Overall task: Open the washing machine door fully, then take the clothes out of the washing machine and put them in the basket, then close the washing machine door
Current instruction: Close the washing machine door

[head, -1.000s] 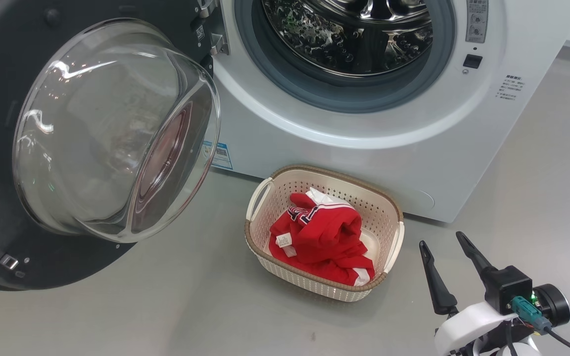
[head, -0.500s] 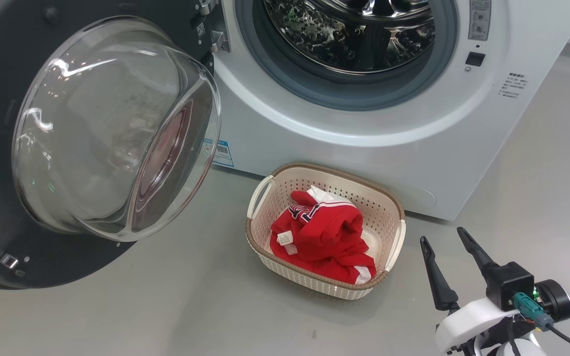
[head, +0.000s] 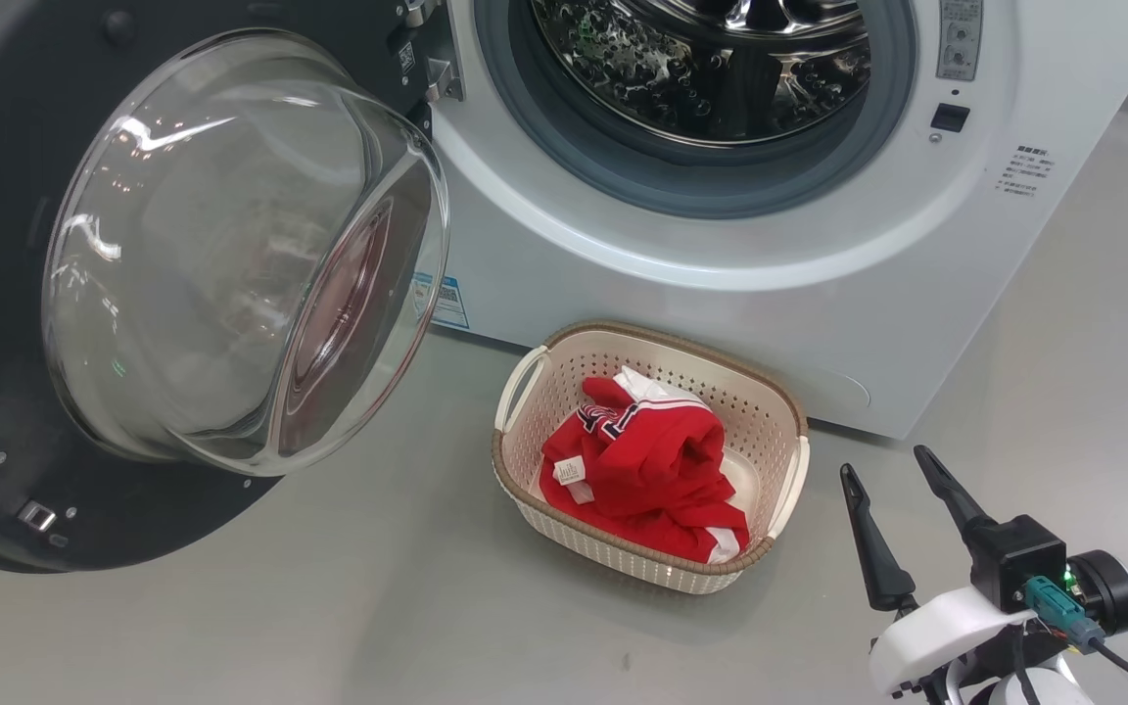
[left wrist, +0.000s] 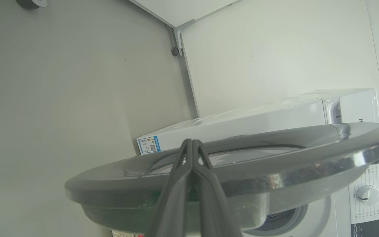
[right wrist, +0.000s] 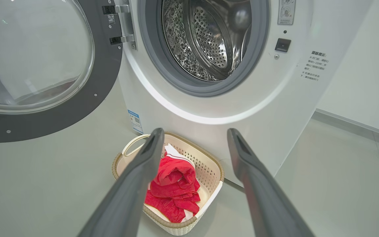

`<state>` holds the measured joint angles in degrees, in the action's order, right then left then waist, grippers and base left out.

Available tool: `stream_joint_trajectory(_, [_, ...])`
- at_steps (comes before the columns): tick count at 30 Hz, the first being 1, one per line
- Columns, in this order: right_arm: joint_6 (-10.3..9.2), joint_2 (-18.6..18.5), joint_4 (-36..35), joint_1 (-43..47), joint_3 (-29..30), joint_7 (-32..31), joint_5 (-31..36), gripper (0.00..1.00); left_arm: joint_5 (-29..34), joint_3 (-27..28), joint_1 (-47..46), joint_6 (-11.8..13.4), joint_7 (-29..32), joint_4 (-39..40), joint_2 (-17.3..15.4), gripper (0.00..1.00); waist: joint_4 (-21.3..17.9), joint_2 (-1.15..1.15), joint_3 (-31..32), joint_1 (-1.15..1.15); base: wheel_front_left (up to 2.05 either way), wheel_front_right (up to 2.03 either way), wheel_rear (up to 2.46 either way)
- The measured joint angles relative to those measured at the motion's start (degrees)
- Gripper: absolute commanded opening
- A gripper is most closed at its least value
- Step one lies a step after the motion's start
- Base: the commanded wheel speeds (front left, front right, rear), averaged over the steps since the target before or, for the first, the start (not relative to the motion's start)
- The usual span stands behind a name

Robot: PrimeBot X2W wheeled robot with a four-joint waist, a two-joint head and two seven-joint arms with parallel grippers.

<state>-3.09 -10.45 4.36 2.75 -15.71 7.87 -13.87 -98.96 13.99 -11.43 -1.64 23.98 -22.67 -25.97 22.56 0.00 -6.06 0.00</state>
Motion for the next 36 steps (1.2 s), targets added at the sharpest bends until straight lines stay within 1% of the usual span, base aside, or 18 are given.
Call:
stream_joint_trajectory(4, [0.0,-0.01,-0.07,-0.02,0.03,0.0,0.0,1.0,-0.27,-0.84,0.16,-1.71,1.59,-0.04,0.0,0.0,0.21,0.0,0.03,0.0,0.0,0.0,0.0])
stream_joint_trajectory(9, [-0.01,-0.03,-0.37,-0.23,0.14,0.01,0.0,1.0,-0.88,-1.35,0.24,-2.83,3.67,0.19,0.18,0.0,0.47,0.0,-0.06,0.0,0.0,0.0,0.0])
stream_joint_trajectory(13, [-0.08,-0.03,-0.67,-0.36,0.3,0.09,0.0,1.0,-2.77,-1.83,0.24,-3.65,5.01,1.24,1.54,0.0,0.75,0.0,-0.19,0.0,0.0,0.0,0.0])
stream_joint_trajectory(16, [-0.08,-0.02,-0.71,-0.5,0.31,0.09,-0.01,1.0,-2.79,-2.87,0.37,-4.15,6.21,2.02,1.96,0.0,0.92,0.0,-0.29,0.0,0.0,0.0,0.0])
stream_joint_trajectory(23, [-0.16,-0.01,-0.79,-0.54,0.57,0.29,-0.01,1.0,-2.98,-3.64,2.38,-4.74,8.51,5.19,2.6,0.0,0.95,0.0,-0.37,0.0,0.0,0.0,0.0])
stream_joint_trajectory(25, [-0.18,0.01,-0.79,-0.53,0.81,0.54,-0.02,1.0,-3.12,-4.07,3.09,-4.78,9.2,6.31,3.3,0.0,0.94,0.0,-0.32,0.0,0.0,0.0,0.0])
stream_joint_trajectory(26, [-0.56,0.01,-0.79,-0.52,1.01,0.59,-0.03,1.0,-3.21,-4.58,3.28,-4.78,9.73,6.76,3.65,0.0,0.97,0.0,-0.27,0.0,0.0,0.0,0.0])
stream_joint_trajectory(30, [-0.59,0.03,-0.78,-0.51,1.16,0.73,-0.03,1.0,-3.74,-5.65,4.27,-4.9,11.43,8.8,4.85,0.0,1.02,0.0,-0.1,0.0,0.0,0.0,0.0])
stream_joint_trajectory(36, [-0.59,0.37,-0.57,-0.49,0.78,0.87,-0.05,1.0,-3.85,-6.27,6.52,-5.23,12.92,11.81,5.2,0.0,0.56,0.0,0.41,0.0,0.0,0.0,0.0])
